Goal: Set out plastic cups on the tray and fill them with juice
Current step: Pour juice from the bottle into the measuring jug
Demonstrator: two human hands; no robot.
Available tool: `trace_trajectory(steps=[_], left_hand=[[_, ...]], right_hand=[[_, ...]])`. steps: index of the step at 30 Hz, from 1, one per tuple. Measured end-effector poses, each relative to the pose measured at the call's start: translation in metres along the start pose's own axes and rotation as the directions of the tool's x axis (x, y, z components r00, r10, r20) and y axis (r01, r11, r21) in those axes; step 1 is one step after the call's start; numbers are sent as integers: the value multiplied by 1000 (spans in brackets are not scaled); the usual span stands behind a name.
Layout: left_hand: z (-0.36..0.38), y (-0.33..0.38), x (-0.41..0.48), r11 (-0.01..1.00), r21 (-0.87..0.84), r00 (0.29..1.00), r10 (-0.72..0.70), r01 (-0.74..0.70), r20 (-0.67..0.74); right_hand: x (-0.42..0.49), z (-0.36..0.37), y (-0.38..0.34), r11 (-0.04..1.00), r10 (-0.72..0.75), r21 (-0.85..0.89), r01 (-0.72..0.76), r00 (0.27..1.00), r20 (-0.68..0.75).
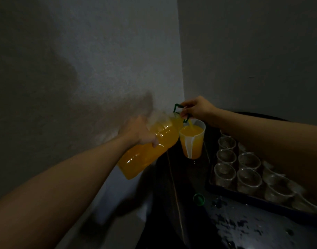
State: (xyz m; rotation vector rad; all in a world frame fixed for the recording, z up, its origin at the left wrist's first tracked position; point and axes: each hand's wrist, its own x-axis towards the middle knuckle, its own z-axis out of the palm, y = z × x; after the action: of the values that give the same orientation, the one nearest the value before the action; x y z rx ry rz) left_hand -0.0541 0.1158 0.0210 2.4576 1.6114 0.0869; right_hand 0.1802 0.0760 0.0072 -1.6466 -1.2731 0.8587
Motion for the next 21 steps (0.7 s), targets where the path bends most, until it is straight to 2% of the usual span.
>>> trace_trajectory(steps=[8,12,17,21], left_hand=[[14,5,-6,997,-70,999,-26,23,-42],[27,6,-9,989,-146,995,-34,21,-90],[47,11,-12,966,-258,983,-80,35,-168],[65,15,-14,951,-305,972,-111,44,-206]], right_hand=[[3,-2,5,998,-38,-48,36,998,-43],[0,-4,4,976,-128,-186,111,988,-86],[-9,-2,-3,900,-307,-358,248,945,-115],[-14,1,-7,770,-462,-548,326,878,-128]])
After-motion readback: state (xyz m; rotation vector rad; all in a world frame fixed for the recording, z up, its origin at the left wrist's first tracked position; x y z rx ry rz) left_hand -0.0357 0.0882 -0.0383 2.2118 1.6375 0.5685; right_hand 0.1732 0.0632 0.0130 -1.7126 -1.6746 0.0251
